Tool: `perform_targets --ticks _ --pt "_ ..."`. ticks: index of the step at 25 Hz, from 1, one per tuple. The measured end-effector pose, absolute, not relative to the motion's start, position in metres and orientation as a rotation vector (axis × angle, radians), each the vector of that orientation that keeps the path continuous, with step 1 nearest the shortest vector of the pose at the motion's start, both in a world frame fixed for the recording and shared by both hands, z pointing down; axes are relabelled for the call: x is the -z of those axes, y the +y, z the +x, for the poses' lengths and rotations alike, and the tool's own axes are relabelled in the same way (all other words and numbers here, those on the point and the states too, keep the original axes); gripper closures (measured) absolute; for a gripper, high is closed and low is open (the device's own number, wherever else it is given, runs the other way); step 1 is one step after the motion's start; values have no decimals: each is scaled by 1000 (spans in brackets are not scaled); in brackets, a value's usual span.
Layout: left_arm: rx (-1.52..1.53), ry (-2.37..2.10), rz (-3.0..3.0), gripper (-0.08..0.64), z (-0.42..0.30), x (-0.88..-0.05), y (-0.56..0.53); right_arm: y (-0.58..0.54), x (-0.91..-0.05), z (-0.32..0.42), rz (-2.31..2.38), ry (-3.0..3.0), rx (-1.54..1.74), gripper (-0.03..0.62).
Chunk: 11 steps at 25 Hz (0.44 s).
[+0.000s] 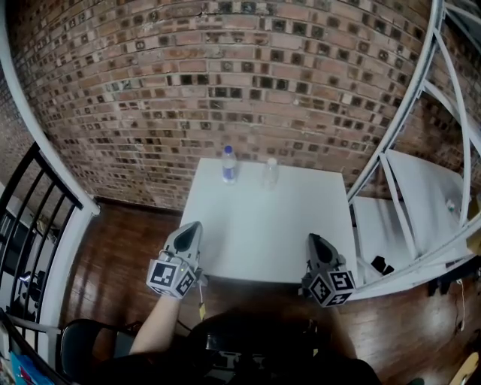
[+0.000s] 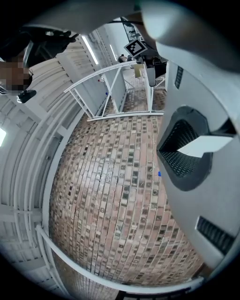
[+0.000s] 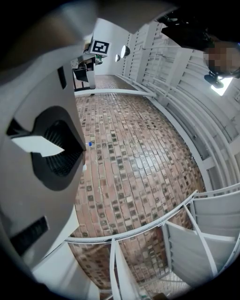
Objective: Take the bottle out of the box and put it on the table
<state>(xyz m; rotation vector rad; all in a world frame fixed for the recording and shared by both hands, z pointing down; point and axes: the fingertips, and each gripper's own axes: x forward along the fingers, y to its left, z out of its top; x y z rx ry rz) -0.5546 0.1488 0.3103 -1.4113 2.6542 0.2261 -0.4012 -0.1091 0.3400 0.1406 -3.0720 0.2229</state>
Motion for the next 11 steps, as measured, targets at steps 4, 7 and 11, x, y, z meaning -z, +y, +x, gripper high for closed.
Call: perform_targets --ticks 4,7,11 --pt "-234 2660 -1391 558 -557 -310 149 -114 -337 -404 134 -3080 -212 592" --pt "-238 2662 -1381 558 -553 -313 150 -116 -339 -402 143 -3091 -209 592" --pt "-254 2665 -1360 560 -547 -315 153 -117 -341 -398 157 -3097 -225 592"
